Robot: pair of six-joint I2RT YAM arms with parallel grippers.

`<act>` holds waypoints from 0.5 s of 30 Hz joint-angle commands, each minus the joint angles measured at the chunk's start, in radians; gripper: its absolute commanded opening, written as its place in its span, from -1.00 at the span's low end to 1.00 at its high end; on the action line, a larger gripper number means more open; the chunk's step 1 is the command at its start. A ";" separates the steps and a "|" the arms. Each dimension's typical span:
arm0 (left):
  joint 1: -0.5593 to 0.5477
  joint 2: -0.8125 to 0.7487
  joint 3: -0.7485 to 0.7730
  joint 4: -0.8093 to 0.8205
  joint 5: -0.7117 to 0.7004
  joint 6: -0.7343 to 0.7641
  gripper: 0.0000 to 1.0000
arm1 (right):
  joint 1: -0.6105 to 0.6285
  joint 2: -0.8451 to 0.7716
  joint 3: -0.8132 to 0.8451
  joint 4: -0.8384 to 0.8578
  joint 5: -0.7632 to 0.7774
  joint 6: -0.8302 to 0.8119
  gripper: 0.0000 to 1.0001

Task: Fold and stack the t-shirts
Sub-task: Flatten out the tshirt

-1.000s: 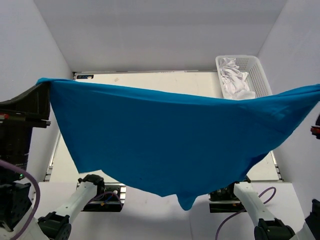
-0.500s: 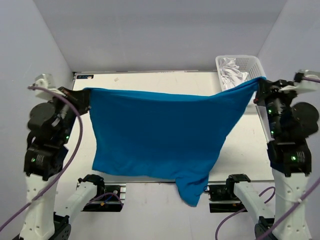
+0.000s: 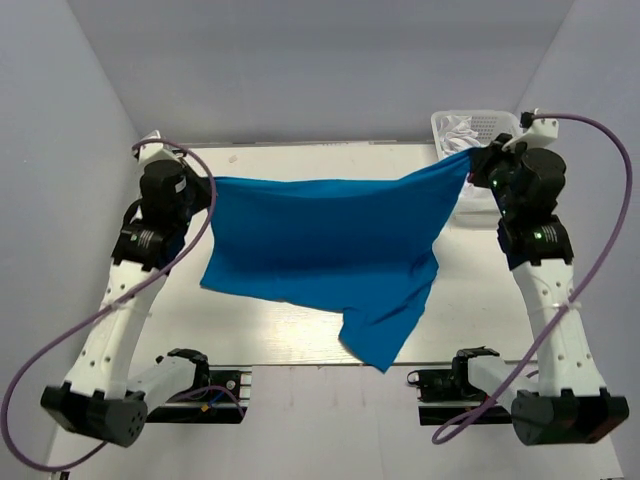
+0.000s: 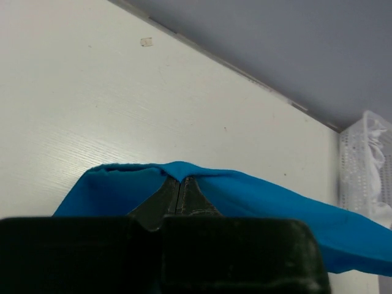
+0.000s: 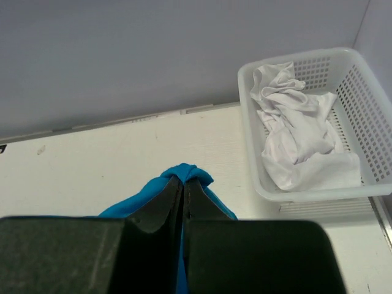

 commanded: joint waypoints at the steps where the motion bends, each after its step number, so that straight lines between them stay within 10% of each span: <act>1: 0.004 0.055 0.002 0.087 -0.060 -0.008 -1.00 | 0.000 0.044 0.030 0.114 -0.003 0.013 -1.00; 15: 0.042 0.469 0.241 0.110 -0.149 0.001 -1.00 | -0.003 0.397 0.236 0.124 -0.022 0.020 -1.00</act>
